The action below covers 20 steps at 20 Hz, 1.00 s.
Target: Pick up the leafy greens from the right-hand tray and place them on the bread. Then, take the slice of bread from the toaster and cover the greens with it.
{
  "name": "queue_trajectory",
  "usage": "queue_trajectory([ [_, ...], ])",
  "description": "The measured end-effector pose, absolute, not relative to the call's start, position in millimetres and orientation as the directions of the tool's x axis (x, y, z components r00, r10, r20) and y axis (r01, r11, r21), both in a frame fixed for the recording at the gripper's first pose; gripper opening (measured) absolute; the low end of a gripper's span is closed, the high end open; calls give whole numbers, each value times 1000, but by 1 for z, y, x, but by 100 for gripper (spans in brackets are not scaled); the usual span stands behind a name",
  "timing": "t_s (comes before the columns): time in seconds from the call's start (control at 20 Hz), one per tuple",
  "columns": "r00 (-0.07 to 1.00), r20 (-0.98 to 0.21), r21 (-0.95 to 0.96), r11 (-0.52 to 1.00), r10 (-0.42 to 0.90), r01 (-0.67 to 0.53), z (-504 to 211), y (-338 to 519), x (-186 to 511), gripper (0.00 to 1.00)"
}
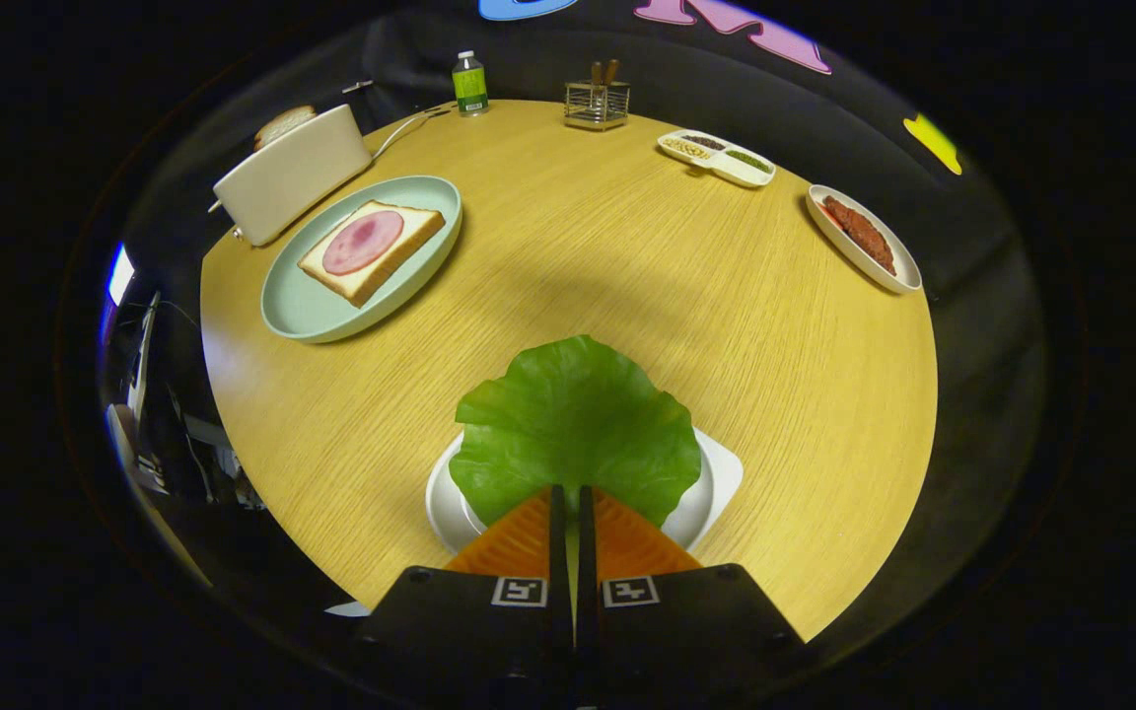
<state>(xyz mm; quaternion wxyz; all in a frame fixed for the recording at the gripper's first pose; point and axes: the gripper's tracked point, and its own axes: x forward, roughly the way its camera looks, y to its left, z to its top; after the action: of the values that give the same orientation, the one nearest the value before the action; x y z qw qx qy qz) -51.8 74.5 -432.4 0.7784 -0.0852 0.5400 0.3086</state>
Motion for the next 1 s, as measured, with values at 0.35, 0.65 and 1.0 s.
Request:
queue_trajectory([
  [0.35,342,-842,195,825,418,-530,-373,89,-52,6],
  [0.65,402,-777,219,807,484,-548,-309,128,-32,6],
  [1.0,384,-718,249,729,581,-638,-265,214,-12,6],
])
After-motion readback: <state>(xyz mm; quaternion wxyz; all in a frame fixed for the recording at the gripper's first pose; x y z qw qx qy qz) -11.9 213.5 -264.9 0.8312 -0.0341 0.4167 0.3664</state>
